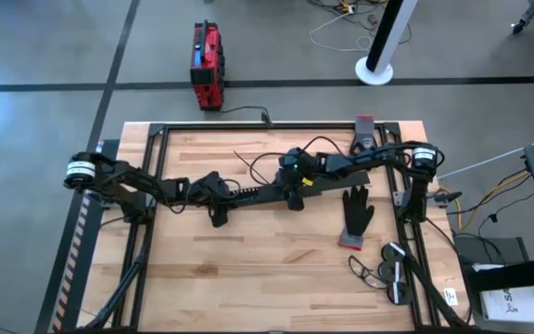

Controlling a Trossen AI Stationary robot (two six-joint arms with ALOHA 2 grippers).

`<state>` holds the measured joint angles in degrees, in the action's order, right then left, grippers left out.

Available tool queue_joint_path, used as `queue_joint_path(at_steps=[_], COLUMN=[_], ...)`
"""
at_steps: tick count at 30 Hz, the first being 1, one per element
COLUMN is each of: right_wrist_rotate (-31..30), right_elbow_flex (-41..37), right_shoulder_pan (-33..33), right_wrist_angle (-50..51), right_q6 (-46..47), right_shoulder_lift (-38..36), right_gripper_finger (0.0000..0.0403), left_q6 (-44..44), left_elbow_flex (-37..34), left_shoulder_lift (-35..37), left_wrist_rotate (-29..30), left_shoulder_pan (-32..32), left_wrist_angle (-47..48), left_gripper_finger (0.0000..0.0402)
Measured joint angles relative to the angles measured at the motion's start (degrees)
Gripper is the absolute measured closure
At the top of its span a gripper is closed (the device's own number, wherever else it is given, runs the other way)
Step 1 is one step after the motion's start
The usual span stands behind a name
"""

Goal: Ziptie cables
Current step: Close the black cable duct

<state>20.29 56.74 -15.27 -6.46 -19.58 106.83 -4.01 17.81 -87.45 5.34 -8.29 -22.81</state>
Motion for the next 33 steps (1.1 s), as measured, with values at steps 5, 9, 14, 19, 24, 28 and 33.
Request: queue_joint_path(at_steps=[5, 9, 14, 19, 24, 28, 33], right_wrist_rotate=[0.39, 0.84, 2.41, 3.09, -2.55, -4.10, -5.70], right_elbow_flex=[0.31, 1.74, 2.02, 1.91, 1.95, 1.95, 2.11], right_shoulder_pan=[-0.45, 0.10, 0.57, 0.68, 1.16, 0.85, 0.48], right_wrist_angle=[0.20, 0.72, 1.13, 1.49, 1.03, 0.69, 1.45], right_q6=[0.36, 1.36, -1.38, -1.96, 0.50, 2.25, 5.31], right_shoulder_lift=[-0.29, 0.34, 0.52, 0.50, 0.37, 0.33, 0.33], right_gripper_finger=[0.0186, 0.0186, 0.0186, 0.0186, 0.0186, 0.0186, 0.0186], left_q6=[-0.04, -0.07, -0.13, -0.09, -0.31, -0.54, -0.59], left_elbow_flex=[-0.01, -0.09, -0.09, -0.09, -0.09, -0.11, -0.09], left_shoulder_lift=[-0.08, -0.09, -0.07, -0.09, -0.09, -0.09, -0.09], left_wrist_rotate=[0.04, 0.72, 1.05, 1.03, 1.15, 1.33, 1.20], left_shoulder_pan=[-0.02, 0.00, 0.02, 0.02, 0.02, 0.01, 0.00], left_wrist_angle=[-0.23, -0.44, -0.42, -0.70, -0.85, -0.99, -1.16], left_gripper_finger=[0.0182, 0.0178, 0.0188, 0.0179, 0.0183, 0.0186, 0.0177])
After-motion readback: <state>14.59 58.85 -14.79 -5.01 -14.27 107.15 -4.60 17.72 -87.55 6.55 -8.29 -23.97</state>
